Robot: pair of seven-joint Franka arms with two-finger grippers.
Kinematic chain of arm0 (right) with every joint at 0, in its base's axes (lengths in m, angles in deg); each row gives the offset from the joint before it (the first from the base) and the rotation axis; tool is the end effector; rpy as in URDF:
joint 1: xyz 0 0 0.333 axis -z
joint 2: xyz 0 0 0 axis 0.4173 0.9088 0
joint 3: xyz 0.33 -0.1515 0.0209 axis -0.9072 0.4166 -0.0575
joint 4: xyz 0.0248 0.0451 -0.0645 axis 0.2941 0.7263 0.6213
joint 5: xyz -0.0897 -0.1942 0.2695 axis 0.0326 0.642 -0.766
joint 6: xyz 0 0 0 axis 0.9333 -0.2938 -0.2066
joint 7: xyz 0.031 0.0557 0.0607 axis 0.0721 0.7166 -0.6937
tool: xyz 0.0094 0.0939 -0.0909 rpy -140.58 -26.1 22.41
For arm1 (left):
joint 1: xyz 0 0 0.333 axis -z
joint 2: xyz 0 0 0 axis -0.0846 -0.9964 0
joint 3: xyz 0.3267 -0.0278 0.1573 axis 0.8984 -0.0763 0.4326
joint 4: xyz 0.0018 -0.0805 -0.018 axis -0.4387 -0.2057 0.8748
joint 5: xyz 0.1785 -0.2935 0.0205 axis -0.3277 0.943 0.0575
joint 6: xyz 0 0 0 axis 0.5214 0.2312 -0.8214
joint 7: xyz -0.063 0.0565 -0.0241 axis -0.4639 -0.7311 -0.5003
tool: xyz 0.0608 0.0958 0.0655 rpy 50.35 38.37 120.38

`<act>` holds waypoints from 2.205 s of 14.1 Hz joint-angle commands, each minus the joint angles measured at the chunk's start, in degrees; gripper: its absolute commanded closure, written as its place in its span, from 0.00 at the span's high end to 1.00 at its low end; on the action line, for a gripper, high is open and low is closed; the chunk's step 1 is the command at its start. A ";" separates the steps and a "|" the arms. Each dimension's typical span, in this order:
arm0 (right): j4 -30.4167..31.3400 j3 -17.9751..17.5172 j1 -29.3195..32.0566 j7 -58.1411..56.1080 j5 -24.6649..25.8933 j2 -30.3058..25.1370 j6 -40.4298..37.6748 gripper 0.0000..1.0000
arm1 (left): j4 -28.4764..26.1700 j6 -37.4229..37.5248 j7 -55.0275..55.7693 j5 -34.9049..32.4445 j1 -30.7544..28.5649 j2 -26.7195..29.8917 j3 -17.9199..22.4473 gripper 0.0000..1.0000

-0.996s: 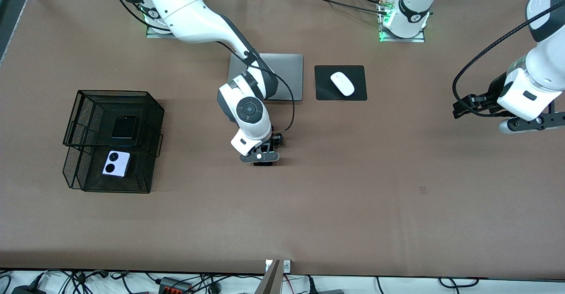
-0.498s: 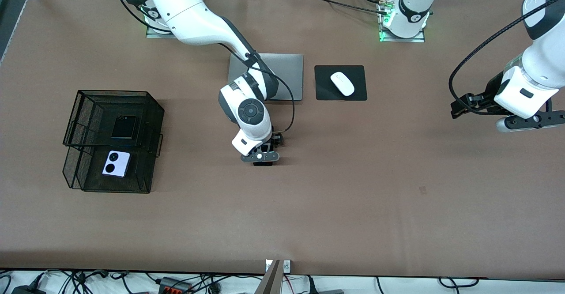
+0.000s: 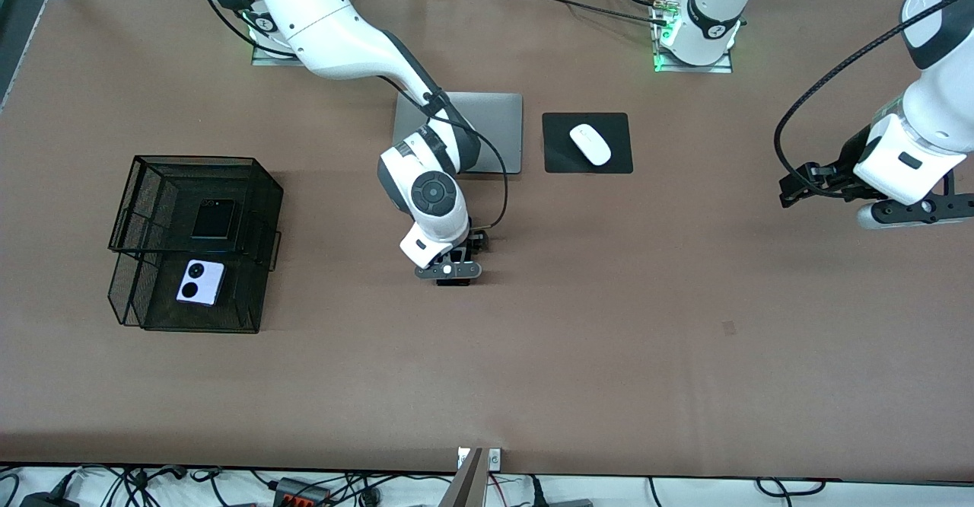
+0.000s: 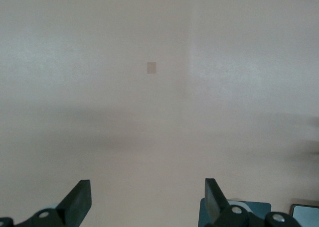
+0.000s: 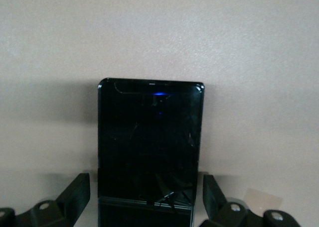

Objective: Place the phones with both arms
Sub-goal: 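Carry the tall phone into the basket and open the right gripper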

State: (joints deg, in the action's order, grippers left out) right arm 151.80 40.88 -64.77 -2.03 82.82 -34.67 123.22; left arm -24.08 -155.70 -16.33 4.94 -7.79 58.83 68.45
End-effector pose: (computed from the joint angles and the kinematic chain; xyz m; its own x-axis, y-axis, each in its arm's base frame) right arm 0.5732 0.4562 0.2074 0.9987 0.0495 -0.0146 0.0495 -0.9988 -0.0039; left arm 0.5481 -0.0389 0.5825 0.9939 0.1099 0.0105 0.1099 -0.9939 -0.0006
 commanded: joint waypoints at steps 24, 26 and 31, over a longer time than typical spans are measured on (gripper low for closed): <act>15.58 0.77 20.75 -21.49 0.95 -28.55 -19.20 0.37 | -0.72 -4.92 -0.83 1.06 -0.32 -0.35 4.81 1.00; 17.79 0.77 25.58 -27.56 0.95 -31.11 -21.90 0.37 | -0.89 -4.94 -1.27 1.33 1.26 0.61 8.13 1.00; 17.80 1.03 36.66 -37.68 1.04 -33.14 -30.87 0.37 | 1.04 -0.45 -1.45 1.33 2.23 0.88 8.50 1.00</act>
State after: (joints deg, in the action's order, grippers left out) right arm 167.78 42.95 -32.26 -36.34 83.36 -65.71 94.97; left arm -24.25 -157.84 -16.58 4.94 -6.74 58.99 76.02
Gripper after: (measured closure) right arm 0.220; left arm 0.000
